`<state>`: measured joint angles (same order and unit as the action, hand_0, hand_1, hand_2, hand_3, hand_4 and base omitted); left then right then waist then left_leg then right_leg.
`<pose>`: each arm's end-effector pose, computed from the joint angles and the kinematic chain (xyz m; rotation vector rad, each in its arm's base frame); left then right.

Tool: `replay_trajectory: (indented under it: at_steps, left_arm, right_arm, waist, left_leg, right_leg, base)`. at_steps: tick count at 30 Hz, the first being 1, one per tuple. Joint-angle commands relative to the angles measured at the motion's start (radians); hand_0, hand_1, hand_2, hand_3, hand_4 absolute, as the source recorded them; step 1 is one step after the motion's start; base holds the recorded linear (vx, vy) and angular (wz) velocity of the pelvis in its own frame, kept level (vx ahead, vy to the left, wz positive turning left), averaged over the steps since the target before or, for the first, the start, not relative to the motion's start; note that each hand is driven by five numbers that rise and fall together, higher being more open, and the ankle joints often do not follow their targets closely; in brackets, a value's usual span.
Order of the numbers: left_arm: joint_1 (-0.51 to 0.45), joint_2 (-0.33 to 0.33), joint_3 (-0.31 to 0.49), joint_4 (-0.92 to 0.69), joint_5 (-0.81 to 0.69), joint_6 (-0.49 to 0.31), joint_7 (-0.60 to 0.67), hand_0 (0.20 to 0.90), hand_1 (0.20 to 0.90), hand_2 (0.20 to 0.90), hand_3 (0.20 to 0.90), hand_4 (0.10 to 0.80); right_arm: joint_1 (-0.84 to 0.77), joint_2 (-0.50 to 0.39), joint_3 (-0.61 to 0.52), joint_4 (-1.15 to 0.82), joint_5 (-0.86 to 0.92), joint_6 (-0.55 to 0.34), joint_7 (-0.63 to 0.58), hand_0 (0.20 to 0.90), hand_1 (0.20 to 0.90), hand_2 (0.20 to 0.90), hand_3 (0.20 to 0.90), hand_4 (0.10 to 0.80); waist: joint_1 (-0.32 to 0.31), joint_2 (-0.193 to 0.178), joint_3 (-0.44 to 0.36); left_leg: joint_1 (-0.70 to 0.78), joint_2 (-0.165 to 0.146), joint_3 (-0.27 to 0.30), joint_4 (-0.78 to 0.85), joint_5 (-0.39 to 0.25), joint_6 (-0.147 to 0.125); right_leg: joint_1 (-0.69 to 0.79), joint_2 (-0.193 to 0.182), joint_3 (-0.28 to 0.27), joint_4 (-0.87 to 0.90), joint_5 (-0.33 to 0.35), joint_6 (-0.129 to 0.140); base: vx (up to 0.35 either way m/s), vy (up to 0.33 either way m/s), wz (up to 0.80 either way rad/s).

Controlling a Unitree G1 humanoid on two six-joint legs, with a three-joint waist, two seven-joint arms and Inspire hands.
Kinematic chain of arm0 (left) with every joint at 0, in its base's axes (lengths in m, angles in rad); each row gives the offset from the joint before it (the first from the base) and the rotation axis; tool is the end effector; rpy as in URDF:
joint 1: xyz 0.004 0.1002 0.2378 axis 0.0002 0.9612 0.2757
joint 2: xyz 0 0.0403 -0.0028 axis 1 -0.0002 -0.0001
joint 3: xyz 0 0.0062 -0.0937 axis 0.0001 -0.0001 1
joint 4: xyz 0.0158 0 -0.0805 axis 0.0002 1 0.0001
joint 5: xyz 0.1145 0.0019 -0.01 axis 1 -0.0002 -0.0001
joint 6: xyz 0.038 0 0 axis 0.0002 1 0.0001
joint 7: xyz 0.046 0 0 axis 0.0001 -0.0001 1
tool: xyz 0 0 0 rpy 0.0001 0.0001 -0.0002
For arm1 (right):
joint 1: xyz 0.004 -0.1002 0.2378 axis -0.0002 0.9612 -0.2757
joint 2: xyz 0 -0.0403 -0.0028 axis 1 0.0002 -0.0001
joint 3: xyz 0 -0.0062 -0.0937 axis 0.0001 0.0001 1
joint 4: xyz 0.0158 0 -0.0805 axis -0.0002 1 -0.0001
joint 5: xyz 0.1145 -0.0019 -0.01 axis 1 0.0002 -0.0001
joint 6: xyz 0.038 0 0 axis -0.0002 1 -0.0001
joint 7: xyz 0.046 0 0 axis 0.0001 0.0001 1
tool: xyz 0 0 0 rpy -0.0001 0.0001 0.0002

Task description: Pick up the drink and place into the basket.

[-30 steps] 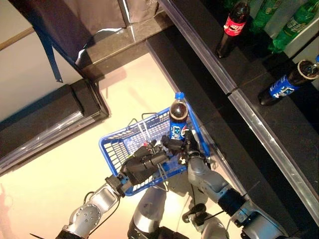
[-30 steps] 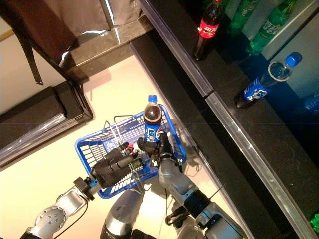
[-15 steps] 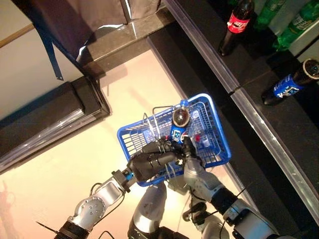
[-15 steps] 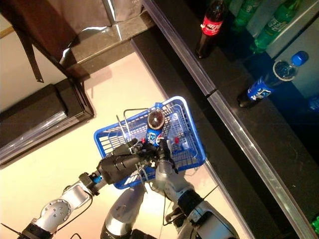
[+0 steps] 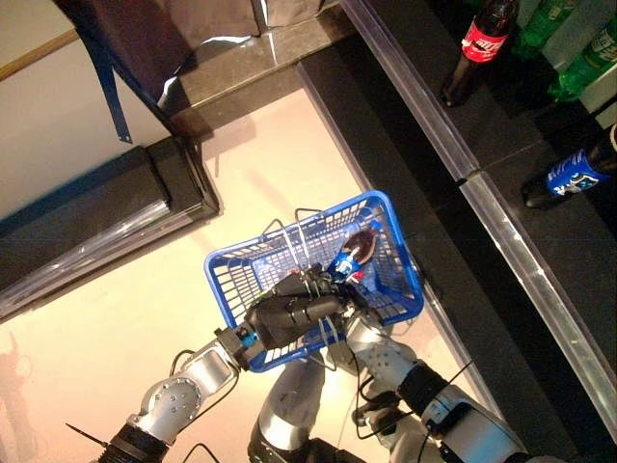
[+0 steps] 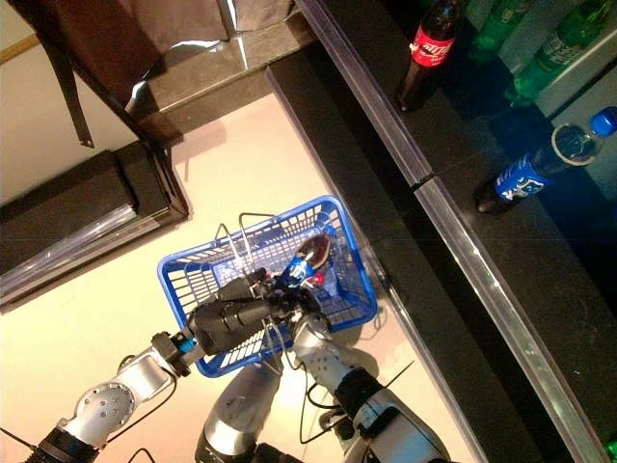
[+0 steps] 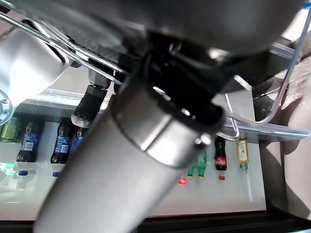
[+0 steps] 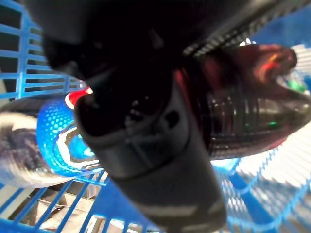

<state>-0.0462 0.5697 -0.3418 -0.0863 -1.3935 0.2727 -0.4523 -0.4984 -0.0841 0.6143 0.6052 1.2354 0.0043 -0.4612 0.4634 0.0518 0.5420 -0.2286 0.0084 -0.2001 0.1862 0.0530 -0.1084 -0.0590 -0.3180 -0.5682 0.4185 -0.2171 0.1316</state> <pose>0.2101 0.1662 0.0609 -0.8840 0.2826 -0.8308 0.2658 -0.0450 0.0318 0.6299 0.6298 0.0034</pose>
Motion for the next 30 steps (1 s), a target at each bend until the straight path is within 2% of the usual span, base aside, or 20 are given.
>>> replay_trajectory:
  at_steps: [1, 5, 11, 14, 18, 19, 21, 30]
  left_arm:
    - [-0.163, -0.118, -0.033, -0.501, -0.136, -0.078, -0.310, 0.300, 0.300, 0.300, 0.200, 0.100]
    - [-0.166, -0.115, -0.029, -0.504, -0.143, -0.067, -0.304, 0.300, 0.300, 0.300, 0.200, 0.100]
    - [-0.165, -0.103, -0.017, -0.500, -0.165, -0.056, -0.299, 0.300, 0.300, 0.300, 0.200, 0.100]
    - [-0.164, -0.097, -0.003, -0.491, -0.178, -0.040, -0.304, 0.300, 0.300, 0.300, 0.200, 0.100]
    - [-0.168, -0.092, -0.002, -0.489, -0.180, -0.036, -0.302, 0.300, 0.300, 0.300, 0.200, 0.100]
    - [-0.169, -0.091, -0.001, -0.488, -0.182, -0.035, -0.302, 0.300, 0.300, 0.300, 0.200, 0.100]
    - [-0.175, -0.089, 0.001, -0.492, -0.190, -0.034, -0.289, 0.300, 0.300, 0.300, 0.200, 0.100]
    - [-0.181, -0.095, 0.014, -0.491, -0.205, -0.022, -0.259, 0.300, 0.300, 0.300, 0.200, 0.100]
  right_arm:
    - [-0.154, 0.164, 0.013, -0.086, 0.085, -0.052, 0.141, 0.300, 0.300, 0.300, 0.200, 0.100]
    - [-0.178, 0.154, -0.004, -0.056, 0.143, 0.029, 0.174, 0.300, 0.300, 0.300, 0.200, 0.100]
    - [-0.199, 0.125, -0.029, -0.016, 0.191, 0.066, 0.201, 0.300, 0.300, 0.300, 0.200, 0.100]
    - [-0.215, 0.106, -0.066, 0.056, 0.215, 0.113, 0.232, 0.300, 0.300, 0.300, 0.200, 0.100]
    - [-0.229, 0.092, -0.113, 0.132, 0.237, 0.117, 0.230, 0.307, 0.307, 0.307, 0.208, 0.108]
    - [-0.230, 0.089, -0.121, 0.141, 0.239, 0.118, 0.226, 0.533, 0.533, 0.533, 0.472, 0.372]
    - [-0.237, 0.083, -0.146, 0.167, 0.235, 0.114, 0.222, 0.900, 0.900, 0.900, 0.900, 0.800]
    - [-0.248, 0.051, -0.201, 0.209, 0.201, 0.077, 0.257, 0.900, 0.900, 0.900, 0.900, 0.800]
  waist:
    - [-0.020, 0.041, -0.050]
    - [-0.016, 0.045, -0.050]
    - [-0.008, 0.047, -0.049]
    - [-0.002, 0.048, -0.050]
    - [0.003, 0.047, -0.046]
    - [0.003, 0.047, -0.045]
    - [0.003, 0.046, -0.041]
    - [-0.002, 0.034, -0.034]
  left_leg:
    - [-0.012, -0.086, 0.033, 0.007, -0.003, 0.091]
    - [-0.017, -0.089, 0.034, 0.010, -0.003, 0.094]
    - [-0.027, -0.095, 0.034, 0.021, -0.004, 0.097]
    - [-0.030, -0.099, 0.033, 0.027, -0.007, 0.099]
    - [-0.034, -0.101, 0.035, 0.032, -0.011, 0.103]
    - [-0.035, -0.101, 0.035, 0.032, -0.012, 0.104]
    - [-0.037, -0.102, 0.035, 0.035, -0.014, 0.106]
    - [-0.032, -0.094, 0.044, 0.029, -0.021, 0.110]
  right_leg:
    - [-0.028, 0.042, 0.024, -0.001, 0.103, -0.035]
    - [-0.039, 0.034, 0.021, 0.011, 0.105, -0.033]
    - [-0.049, 0.023, 0.011, 0.031, 0.105, -0.031]
    - [-0.057, 0.015, 0.007, 0.046, 0.105, -0.029]
    - [-0.068, 0.008, 0.006, 0.063, 0.105, -0.025]
    - [-0.070, 0.007, 0.006, 0.067, 0.105, -0.025]
    - [-0.076, 0.005, 0.008, 0.074, 0.106, -0.023]
    - [-0.087, 0.000, 0.014, 0.082, 0.110, -0.016]
  base:
    - [0.000, 0.000, 0.00]
    - [0.000, 0.000, 0.00]
    - [0.031, -0.001, 0.02]
    - [0.050, 0.001, 0.02]
    - [0.034, -0.002, 0.04]
    - [0.000, 0.000, 0.00]
    - [0.000, 0.000, 0.00]
    - [0.000, 0.000, 0.00]
